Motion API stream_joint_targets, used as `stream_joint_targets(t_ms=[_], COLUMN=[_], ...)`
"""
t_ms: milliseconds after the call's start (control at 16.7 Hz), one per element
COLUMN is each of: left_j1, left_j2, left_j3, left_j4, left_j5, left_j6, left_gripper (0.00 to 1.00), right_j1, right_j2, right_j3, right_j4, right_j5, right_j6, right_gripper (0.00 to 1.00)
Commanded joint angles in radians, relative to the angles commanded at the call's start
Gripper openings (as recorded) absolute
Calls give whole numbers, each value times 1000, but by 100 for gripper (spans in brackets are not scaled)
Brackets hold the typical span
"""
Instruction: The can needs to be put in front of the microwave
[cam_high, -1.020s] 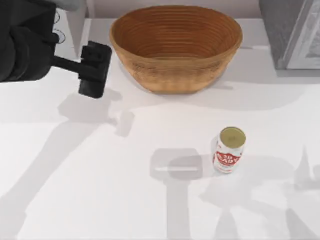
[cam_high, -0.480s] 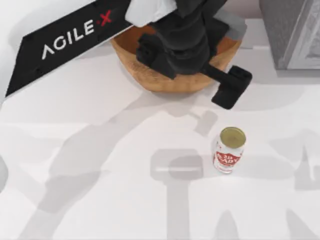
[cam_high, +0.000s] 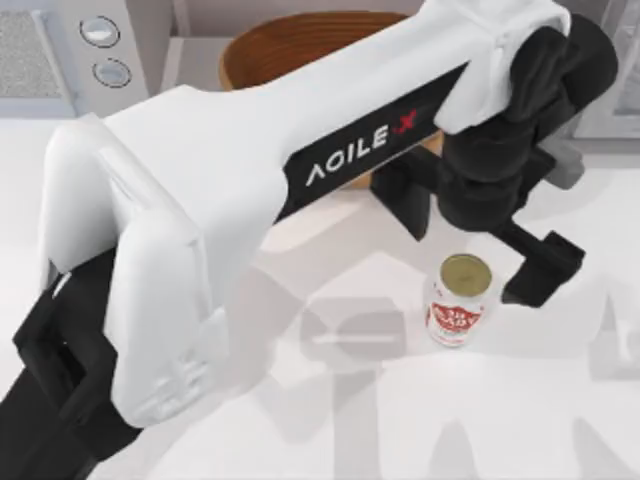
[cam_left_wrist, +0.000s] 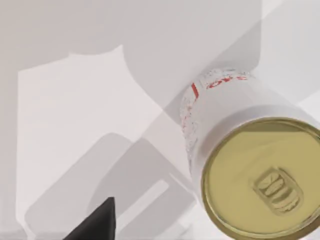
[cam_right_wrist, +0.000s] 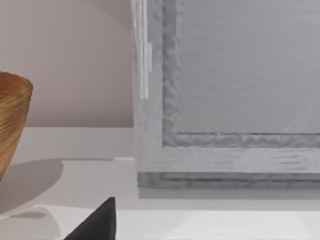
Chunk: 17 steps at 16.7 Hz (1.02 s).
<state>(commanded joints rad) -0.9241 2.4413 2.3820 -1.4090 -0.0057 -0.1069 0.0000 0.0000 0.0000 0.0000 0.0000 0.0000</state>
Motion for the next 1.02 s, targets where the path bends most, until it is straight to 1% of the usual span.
stream_joint_targets(t_ms=[360, 480, 780, 1020], left_j1=[2, 1, 1, 1], left_j2=[5, 5, 15, 17], left_j3=[-1, -39, -190, -209], left_j4=[3, 41, 205, 224], left_j5=[0, 0, 0, 0], left_j6=[1, 3, 3, 2], left_gripper=[100, 100, 100, 100], right_j1=[0, 0, 0, 0], right_j2=[0, 0, 0, 0], right_j3=[0, 0, 0, 0], right_j4=[0, 0, 0, 0], right_j5=[0, 0, 0, 0], right_j6=[0, 0, 0, 0], right_gripper=[100, 100, 100, 100])
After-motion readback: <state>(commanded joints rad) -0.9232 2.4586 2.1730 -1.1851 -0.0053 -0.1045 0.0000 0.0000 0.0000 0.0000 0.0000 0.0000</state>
